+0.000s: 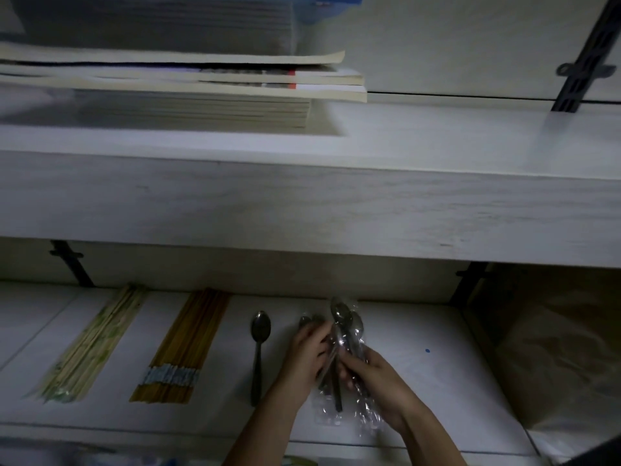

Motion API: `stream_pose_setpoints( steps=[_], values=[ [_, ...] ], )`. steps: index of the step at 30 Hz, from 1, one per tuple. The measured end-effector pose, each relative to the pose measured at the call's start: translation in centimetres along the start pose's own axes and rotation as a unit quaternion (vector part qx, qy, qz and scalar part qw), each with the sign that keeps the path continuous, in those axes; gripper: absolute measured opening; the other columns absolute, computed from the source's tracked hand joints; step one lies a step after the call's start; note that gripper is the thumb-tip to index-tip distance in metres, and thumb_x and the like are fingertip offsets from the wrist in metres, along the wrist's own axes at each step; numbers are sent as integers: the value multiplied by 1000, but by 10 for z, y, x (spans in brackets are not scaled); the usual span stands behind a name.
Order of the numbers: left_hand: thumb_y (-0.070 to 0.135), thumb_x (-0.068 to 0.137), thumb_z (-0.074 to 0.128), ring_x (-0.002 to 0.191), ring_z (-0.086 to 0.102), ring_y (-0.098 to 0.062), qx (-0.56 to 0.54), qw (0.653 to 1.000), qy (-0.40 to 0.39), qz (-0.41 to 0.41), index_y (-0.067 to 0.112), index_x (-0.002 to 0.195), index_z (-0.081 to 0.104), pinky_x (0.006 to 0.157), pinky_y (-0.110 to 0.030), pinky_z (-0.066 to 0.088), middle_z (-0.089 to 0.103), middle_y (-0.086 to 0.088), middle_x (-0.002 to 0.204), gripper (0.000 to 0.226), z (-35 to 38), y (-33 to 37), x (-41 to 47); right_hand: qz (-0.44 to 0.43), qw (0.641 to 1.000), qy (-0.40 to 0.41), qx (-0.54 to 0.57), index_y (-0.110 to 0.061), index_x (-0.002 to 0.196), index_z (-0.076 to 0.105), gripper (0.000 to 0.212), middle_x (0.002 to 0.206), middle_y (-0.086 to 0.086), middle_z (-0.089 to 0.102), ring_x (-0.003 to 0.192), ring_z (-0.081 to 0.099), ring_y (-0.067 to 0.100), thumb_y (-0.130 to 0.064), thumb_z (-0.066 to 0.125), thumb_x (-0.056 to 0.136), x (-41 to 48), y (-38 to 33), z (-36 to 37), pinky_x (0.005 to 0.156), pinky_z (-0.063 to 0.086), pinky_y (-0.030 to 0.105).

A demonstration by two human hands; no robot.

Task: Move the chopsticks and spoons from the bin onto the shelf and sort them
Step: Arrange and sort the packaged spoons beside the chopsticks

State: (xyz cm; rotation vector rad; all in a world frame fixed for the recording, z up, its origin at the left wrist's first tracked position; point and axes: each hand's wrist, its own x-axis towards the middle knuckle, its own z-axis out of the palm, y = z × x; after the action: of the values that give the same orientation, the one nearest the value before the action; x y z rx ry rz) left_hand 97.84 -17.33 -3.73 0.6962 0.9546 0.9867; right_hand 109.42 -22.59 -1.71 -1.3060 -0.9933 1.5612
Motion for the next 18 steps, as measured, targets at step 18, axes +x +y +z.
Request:
stream_pose_setpoints(
  steps=[18],
  values=[
    [13,98,38,62,67,-12,-126,991,38,-22,10,98,59,48,-17,52,71,-2,69,22,-1,-7,2,12,994,109,19,-11,69,63,21,45,-2,51,40,41,8,-26,68,82,-9,20,22,41,33,16]
  ],
)
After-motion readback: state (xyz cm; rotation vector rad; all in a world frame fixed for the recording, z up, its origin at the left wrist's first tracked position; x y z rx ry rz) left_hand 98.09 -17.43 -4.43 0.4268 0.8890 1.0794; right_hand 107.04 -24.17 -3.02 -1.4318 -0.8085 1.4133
